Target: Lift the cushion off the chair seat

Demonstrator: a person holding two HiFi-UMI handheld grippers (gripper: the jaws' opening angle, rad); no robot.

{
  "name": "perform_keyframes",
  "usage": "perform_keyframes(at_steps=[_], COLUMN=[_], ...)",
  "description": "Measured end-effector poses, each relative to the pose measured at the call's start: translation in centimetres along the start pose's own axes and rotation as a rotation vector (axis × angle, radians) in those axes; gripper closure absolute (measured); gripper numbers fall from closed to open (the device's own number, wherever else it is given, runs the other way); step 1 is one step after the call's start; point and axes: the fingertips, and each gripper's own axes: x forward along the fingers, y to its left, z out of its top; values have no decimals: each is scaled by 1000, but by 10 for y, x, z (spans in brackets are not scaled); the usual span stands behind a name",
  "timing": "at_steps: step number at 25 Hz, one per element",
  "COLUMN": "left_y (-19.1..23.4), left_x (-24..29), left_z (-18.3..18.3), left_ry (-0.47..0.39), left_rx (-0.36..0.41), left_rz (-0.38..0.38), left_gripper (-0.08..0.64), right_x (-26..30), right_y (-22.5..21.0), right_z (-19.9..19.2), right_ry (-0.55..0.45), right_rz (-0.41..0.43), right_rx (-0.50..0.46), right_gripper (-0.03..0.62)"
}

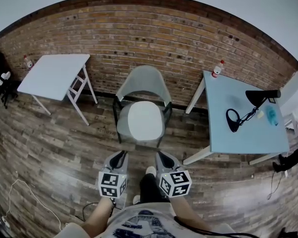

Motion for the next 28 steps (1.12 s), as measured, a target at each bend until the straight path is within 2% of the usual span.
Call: perform_keyframes(at_steps=[17,28], left_y=[59,93], left_x=[203,309], left_z=[57,60], left_ry=[72,152], left_rx=[17,20], left_rz=[14,47], left_gripper=[528,528], right_x=[164,239], right_y=[-137,-233], right_z=[65,77], right_ry=[50,104], right_rz=[4,-16], right_rx=[39,75], right_gripper=[594,594])
